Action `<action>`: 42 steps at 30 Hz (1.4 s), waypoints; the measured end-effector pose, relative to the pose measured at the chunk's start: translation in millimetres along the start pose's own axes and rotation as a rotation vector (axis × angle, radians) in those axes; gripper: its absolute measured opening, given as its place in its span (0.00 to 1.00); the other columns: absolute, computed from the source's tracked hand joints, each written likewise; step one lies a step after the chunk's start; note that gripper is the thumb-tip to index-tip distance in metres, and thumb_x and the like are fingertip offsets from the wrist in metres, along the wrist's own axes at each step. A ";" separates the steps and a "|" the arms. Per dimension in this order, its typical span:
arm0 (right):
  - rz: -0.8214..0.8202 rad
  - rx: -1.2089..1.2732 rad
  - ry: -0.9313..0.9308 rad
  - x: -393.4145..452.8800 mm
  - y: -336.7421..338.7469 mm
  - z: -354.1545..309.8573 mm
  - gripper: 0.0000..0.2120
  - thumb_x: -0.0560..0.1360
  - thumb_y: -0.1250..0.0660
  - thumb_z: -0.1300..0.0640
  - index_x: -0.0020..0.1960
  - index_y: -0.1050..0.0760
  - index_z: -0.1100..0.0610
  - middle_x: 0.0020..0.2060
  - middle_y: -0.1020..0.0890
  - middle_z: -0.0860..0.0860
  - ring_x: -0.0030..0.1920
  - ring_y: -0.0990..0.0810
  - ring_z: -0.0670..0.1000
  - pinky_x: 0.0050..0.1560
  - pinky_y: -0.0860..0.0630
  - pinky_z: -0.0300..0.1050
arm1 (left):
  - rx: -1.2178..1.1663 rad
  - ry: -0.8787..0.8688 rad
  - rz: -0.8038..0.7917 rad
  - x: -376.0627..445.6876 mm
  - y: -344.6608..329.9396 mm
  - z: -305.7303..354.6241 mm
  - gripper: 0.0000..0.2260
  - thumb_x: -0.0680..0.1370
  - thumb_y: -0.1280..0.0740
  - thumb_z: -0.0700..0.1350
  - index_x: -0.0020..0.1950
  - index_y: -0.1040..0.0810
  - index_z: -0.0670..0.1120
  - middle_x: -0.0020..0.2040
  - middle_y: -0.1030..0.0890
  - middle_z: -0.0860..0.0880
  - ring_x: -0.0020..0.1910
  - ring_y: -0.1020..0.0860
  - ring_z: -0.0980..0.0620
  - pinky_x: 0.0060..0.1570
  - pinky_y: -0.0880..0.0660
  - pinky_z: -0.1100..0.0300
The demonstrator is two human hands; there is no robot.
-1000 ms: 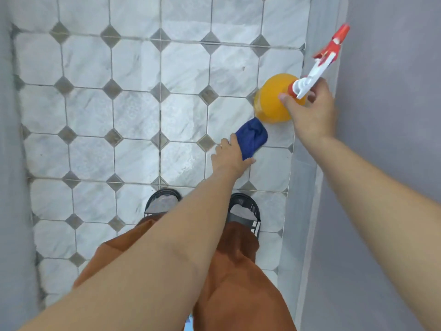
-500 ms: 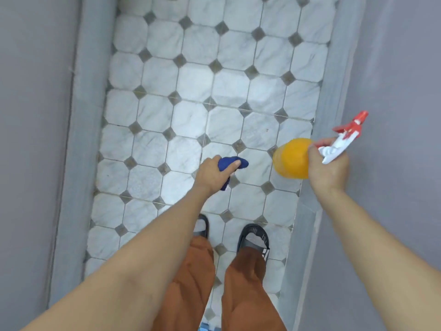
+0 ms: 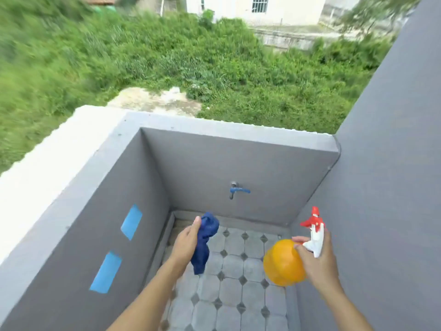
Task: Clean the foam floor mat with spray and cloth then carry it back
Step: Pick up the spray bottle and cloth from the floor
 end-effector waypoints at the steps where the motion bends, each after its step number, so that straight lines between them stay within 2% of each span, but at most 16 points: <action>1: 0.004 0.025 0.033 15.1 2.7 -27.6 0.26 0.72 0.32 0.68 0.54 0.34 0.39 0.41 0.16 0.37 0.41 0.20 0.42 0.47 0.26 0.50 | -0.004 -0.037 0.019 7.1 7.3 32.7 0.17 0.78 0.36 0.56 0.43 0.21 0.43 0.37 0.21 0.49 0.40 0.23 0.50 0.42 0.28 0.58; 4: 0.023 0.086 0.138 67.9 5.2 -102.1 0.25 0.72 0.33 0.68 0.52 0.32 0.38 0.40 0.15 0.44 0.44 0.18 0.50 0.47 0.26 0.51 | 0.069 -0.147 0.029 39.7 18.7 115.4 0.16 0.71 0.30 0.54 0.42 0.20 0.40 0.38 0.19 0.46 0.40 0.23 0.49 0.42 0.27 0.56; 7: 0.018 0.119 0.222 124.3 3.1 -157.3 0.27 0.73 0.34 0.67 0.48 0.33 0.33 0.41 0.15 0.45 0.46 0.19 0.47 0.45 0.27 0.47 | 0.168 -0.190 -0.010 75.6 17.5 175.5 0.08 0.72 0.27 0.45 0.46 0.19 0.41 0.42 0.18 0.45 0.42 0.22 0.49 0.44 0.26 0.55; 10: -0.014 0.124 0.241 181.5 -3.5 -197.8 0.21 0.74 0.34 0.66 0.49 0.34 0.39 0.41 0.16 0.44 0.44 0.21 0.44 0.41 0.29 0.43 | 0.354 -0.235 -0.011 109.8 10.0 223.4 0.07 0.71 0.27 0.41 0.41 0.25 0.45 0.40 0.20 0.46 0.42 0.22 0.48 0.42 0.27 0.57; 13: -0.004 0.115 0.246 243.7 -12.1 -233.0 0.16 0.75 0.34 0.64 0.57 0.32 0.49 0.42 0.16 0.43 0.44 0.22 0.40 0.40 0.30 0.38 | 0.486 -0.295 0.019 148.3 -2.0 268.9 0.07 0.72 0.28 0.42 0.40 0.26 0.44 0.40 0.20 0.46 0.41 0.22 0.47 0.37 0.27 0.59; 17: 0.041 0.107 0.226 295.5 -32.1 -258.6 0.17 0.76 0.36 0.63 0.62 0.33 0.53 0.44 0.16 0.46 0.43 0.23 0.47 0.38 0.31 0.42 | 0.681 -0.390 -0.025 181.4 -15.0 315.5 0.04 0.73 0.32 0.40 0.44 0.27 0.45 0.44 0.20 0.46 0.43 0.23 0.47 0.41 0.27 0.56; 20: 0.070 0.115 0.190 330.3 -48.4 -263.4 0.18 0.76 0.36 0.63 0.63 0.34 0.52 0.47 0.16 0.47 0.47 0.23 0.55 0.38 0.32 0.46 | 0.738 -0.425 -0.136 211.8 -23.4 347.5 0.03 0.74 0.34 0.39 0.44 0.24 0.47 0.43 0.20 0.49 0.42 0.23 0.50 0.40 0.27 0.60; 23: 0.099 0.116 0.161 355.8 -60.9 -270.7 0.17 0.75 0.37 0.63 0.61 0.33 0.50 0.45 0.16 0.45 0.46 0.22 0.55 0.37 0.31 0.43 | 0.772 -0.417 -0.242 248.5 -32.3 373.6 0.06 0.74 0.33 0.39 0.48 0.19 0.46 0.49 0.18 0.48 0.48 0.22 0.49 0.44 0.27 0.61; 27: 0.116 0.150 0.151 377.9 -73.6 -276.9 0.20 0.74 0.38 0.64 0.61 0.34 0.45 0.42 0.16 0.45 0.38 0.24 0.52 0.36 0.31 0.44 | 0.757 -0.344 -0.331 308.9 -42.2 382.8 0.10 0.74 0.38 0.36 0.50 0.18 0.44 0.51 0.17 0.45 0.52 0.21 0.46 0.50 0.25 0.54; 29: 0.149 0.195 0.120 384.5 -77.6 -274.8 0.17 0.75 0.37 0.64 0.57 0.32 0.45 0.42 0.17 0.52 0.34 0.28 0.51 0.34 0.33 0.45 | 0.748 -0.334 -0.321 338.5 -47.0 380.3 0.10 0.75 0.39 0.36 0.48 0.19 0.46 0.50 0.18 0.46 0.51 0.22 0.46 0.48 0.25 0.55; 31: 0.176 0.241 0.060 385.1 -82.8 -269.0 0.11 0.75 0.38 0.63 0.56 0.28 0.53 0.44 0.18 0.60 0.36 0.29 0.51 0.34 0.33 0.44 | 0.794 -0.349 -0.257 364.6 -50.5 372.5 0.09 0.77 0.39 0.39 0.51 0.21 0.48 0.52 0.19 0.46 0.53 0.23 0.46 0.49 0.25 0.55; 34: 0.216 0.292 0.021 384.4 -89.1 -262.4 0.10 0.77 0.41 0.63 0.58 0.27 0.59 0.44 0.18 0.61 0.40 0.27 0.52 0.35 0.32 0.42 | 1.236 -0.546 0.028 384.9 -52.1 361.6 0.18 0.75 0.33 0.46 0.66 0.27 0.50 0.64 0.26 0.47 0.65 0.29 0.45 0.58 0.29 0.51; 37: 0.265 0.321 0.007 386.2 -91.5 -264.6 0.09 0.77 0.41 0.64 0.51 0.27 0.54 0.40 0.19 0.58 0.39 0.26 0.53 0.34 0.31 0.42 | 1.447 -0.752 0.017 383.2 -70.1 338.0 0.29 0.62 0.21 0.47 0.62 0.22 0.45 0.63 0.22 0.43 0.60 0.21 0.42 0.58 0.25 0.41; 39: 0.294 0.318 0.007 387.4 -92.0 -265.6 0.14 0.76 0.41 0.65 0.49 0.27 0.46 0.40 0.18 0.60 0.36 0.28 0.52 0.31 0.31 0.37 | 1.469 -0.810 -0.080 379.3 -76.7 312.3 0.29 0.69 0.27 0.55 0.67 0.26 0.44 0.66 0.24 0.42 0.64 0.23 0.42 0.64 0.32 0.37; 41: 0.312 0.317 -0.003 387.9 -92.2 -264.6 0.14 0.75 0.40 0.65 0.50 0.26 0.46 0.41 0.18 0.63 0.32 0.30 0.51 0.27 0.33 0.33 | 1.430 -0.786 -0.146 381.1 -73.0 292.3 0.31 0.78 0.46 0.65 0.75 0.37 0.48 0.73 0.31 0.44 0.71 0.31 0.43 0.69 0.47 0.40; 42: 0.314 0.316 -0.014 388.0 -92.4 -263.2 0.12 0.75 0.40 0.64 0.51 0.26 0.49 0.41 0.19 0.65 0.31 0.31 0.50 0.26 0.34 0.33 | 1.418 -0.780 -0.174 381.3 -71.2 287.3 0.34 0.78 0.54 0.69 0.77 0.43 0.50 0.76 0.37 0.45 0.75 0.37 0.43 0.70 0.53 0.41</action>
Point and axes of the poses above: each hand's wrist, its own x-axis towards the middle knuckle, its own y-axis out of the back of the hand, z = x × y, the point moved 7 cm from there along x, towards the middle knuckle
